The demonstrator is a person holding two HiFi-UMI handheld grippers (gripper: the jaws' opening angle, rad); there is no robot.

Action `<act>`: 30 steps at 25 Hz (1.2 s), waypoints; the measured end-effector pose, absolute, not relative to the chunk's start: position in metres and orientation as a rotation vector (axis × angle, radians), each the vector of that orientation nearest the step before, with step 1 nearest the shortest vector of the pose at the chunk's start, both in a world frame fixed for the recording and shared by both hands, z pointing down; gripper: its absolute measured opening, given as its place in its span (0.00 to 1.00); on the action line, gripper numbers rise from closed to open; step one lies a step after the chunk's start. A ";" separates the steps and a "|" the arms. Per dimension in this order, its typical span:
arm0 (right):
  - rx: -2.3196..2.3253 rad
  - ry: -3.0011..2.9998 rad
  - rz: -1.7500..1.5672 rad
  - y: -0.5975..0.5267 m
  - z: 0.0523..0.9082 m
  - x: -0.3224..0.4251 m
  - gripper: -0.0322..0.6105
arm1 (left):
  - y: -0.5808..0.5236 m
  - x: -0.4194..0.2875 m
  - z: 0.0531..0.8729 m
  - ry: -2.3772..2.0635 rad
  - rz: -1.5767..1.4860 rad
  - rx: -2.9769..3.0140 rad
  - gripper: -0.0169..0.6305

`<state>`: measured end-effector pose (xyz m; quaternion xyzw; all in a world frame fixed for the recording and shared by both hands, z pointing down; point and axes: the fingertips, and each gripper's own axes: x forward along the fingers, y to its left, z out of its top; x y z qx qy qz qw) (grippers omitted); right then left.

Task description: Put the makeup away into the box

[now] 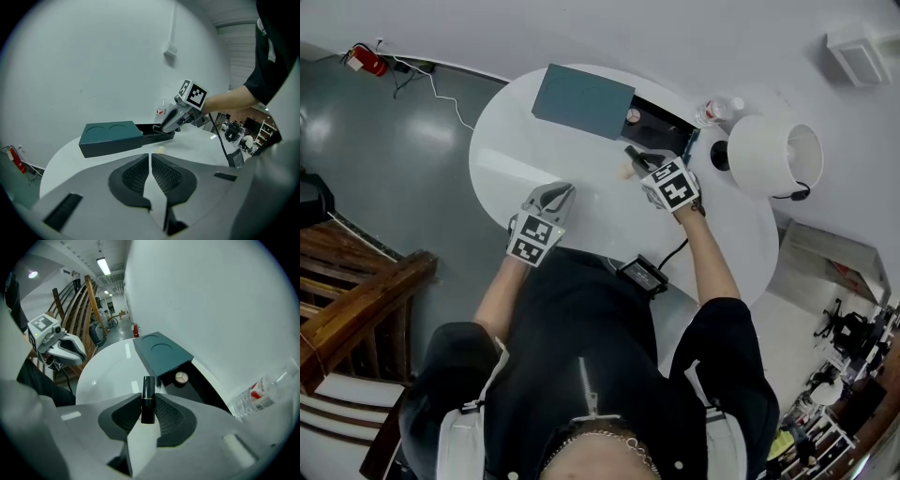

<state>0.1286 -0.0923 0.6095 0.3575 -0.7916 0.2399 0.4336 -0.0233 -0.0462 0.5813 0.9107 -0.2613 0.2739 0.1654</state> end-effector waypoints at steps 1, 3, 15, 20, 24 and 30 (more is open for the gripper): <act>0.904 -1.972 0.605 -0.097 0.609 0.134 0.18 | -0.048 -0.022 0.581 -0.745 0.779 2.594 0.05; 0.919 -1.963 0.612 -0.104 0.610 0.145 0.18 | -0.052 -0.021 0.581 -0.748 0.780 2.591 0.05; 0.901 -1.902 0.523 -0.139 0.629 0.172 0.18 | -0.080 -0.024 0.586 -0.774 0.800 2.561 0.05; 0.825 -1.925 0.420 -0.152 0.638 0.165 0.18 | -0.091 -0.029 0.590 -0.796 0.808 2.536 0.05; 0.751 -1.932 0.399 -0.159 0.649 0.164 0.18 | -0.102 -0.029 0.593 -0.819 0.806 2.518 0.05; 0.649 -1.970 0.415 -0.170 0.662 0.161 0.18 | -0.114 -0.026 0.596 -0.859 0.802 2.489 0.05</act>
